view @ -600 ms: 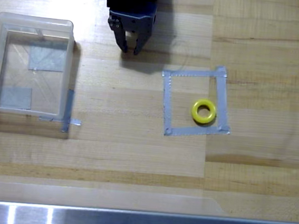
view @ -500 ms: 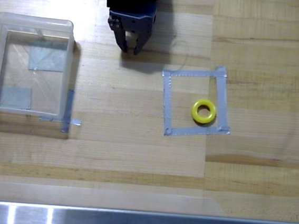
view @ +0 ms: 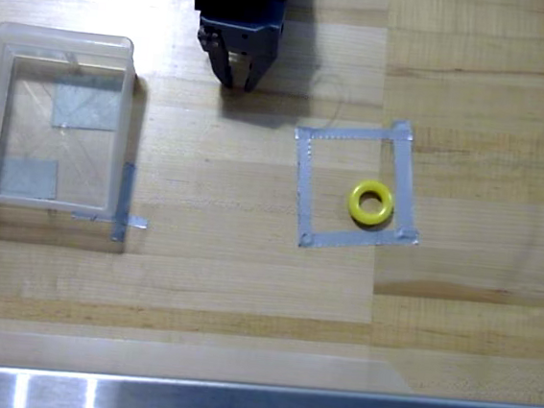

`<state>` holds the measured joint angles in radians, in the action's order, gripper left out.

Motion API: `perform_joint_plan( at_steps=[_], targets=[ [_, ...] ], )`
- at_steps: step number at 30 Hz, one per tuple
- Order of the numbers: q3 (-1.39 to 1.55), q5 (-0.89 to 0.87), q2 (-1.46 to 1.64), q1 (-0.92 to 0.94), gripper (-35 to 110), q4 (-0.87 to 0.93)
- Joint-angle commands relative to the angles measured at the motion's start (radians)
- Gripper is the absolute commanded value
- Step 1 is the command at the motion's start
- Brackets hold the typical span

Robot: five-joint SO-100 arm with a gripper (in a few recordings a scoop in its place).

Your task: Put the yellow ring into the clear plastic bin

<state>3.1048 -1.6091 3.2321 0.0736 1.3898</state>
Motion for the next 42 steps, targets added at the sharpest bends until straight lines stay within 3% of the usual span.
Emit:
perform_joint_plan(
  at_steps=[1, 9, 15, 22, 35, 42],
  targets=[
    [-0.121, -0.017, -0.015, 0.006, 6, 0.057],
    [-0.549, -0.011, -0.531, -0.006, 6, 0.072],
    [-0.943, -0.020, -1.009, -0.147, 6, 0.074],
    [-1.252, -0.044, -1.304, -0.344, 7, 0.074],
    [-1.603, -0.242, -1.697, -0.577, 39, 0.057],
    [-1.718, -0.247, -1.870, -0.588, 43, 0.057]
  ],
)
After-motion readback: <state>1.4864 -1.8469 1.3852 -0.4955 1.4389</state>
